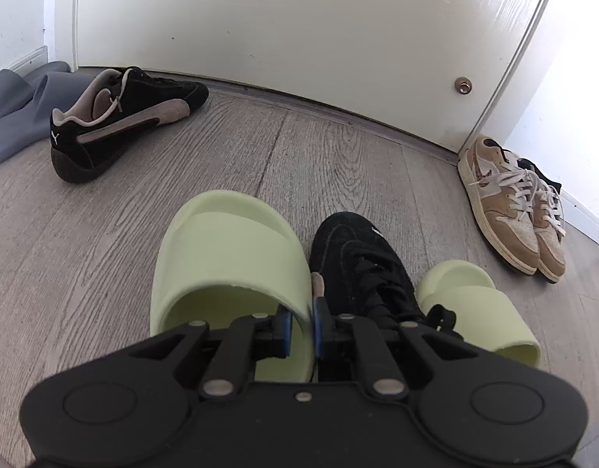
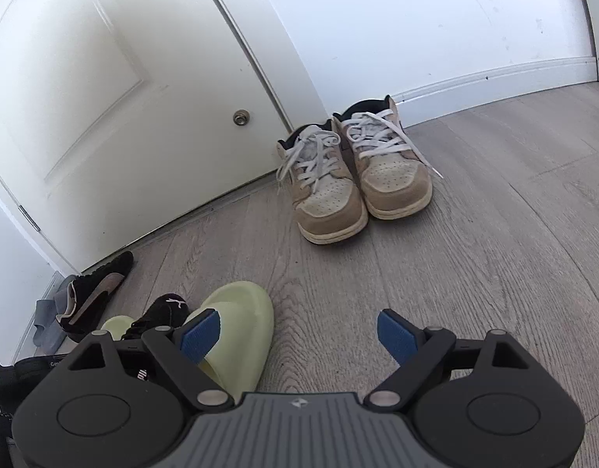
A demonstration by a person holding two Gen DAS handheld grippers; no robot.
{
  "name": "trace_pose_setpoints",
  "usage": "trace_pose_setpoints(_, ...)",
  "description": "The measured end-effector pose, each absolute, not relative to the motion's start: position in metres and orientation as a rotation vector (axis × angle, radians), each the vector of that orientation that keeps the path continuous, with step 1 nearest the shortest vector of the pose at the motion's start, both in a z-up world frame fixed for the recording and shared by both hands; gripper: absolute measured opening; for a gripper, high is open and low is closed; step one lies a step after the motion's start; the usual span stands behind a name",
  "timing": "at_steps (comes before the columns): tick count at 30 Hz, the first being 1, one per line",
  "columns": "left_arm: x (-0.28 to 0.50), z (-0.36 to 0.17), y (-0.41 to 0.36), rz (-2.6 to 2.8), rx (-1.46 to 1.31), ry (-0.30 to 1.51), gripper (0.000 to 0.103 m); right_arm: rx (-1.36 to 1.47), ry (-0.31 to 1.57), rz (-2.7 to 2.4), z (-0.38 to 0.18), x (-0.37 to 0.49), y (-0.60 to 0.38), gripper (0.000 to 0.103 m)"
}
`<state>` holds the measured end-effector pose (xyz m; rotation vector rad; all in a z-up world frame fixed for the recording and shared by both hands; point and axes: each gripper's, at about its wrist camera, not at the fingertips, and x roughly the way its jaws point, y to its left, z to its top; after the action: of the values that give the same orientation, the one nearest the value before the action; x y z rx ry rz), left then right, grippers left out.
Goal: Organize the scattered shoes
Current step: 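Grasp the second pale green slide with the left tool and place it beside the Puma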
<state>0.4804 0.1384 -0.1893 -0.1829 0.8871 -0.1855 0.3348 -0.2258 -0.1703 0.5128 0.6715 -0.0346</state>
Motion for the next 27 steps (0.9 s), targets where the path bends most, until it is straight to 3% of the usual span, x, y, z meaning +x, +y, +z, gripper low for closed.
trace_pose_setpoints(4,0.476,-0.178,0.149,-0.151,-0.17,0.93,0.049,0.469,0.721,0.075,-0.179,0.34,-0.231,0.089)
trace_pose_setpoints(11,0.418,-0.138,0.164,-0.134,-0.207,0.844,0.052,0.286,0.798,0.508,-0.189,0.383,-0.216,0.09)
trace_pose_setpoints(18,0.385,-0.149,0.12,-0.264,-0.178,0.886,0.052,-0.036,0.715,0.787,-0.179,0.445,-0.177,0.093)
trace_pose_setpoints(27,0.383,-0.156,0.103,-0.388,-0.194,0.906,0.052,-0.062,0.81,1.053,-0.198,0.511,-0.159,0.095)
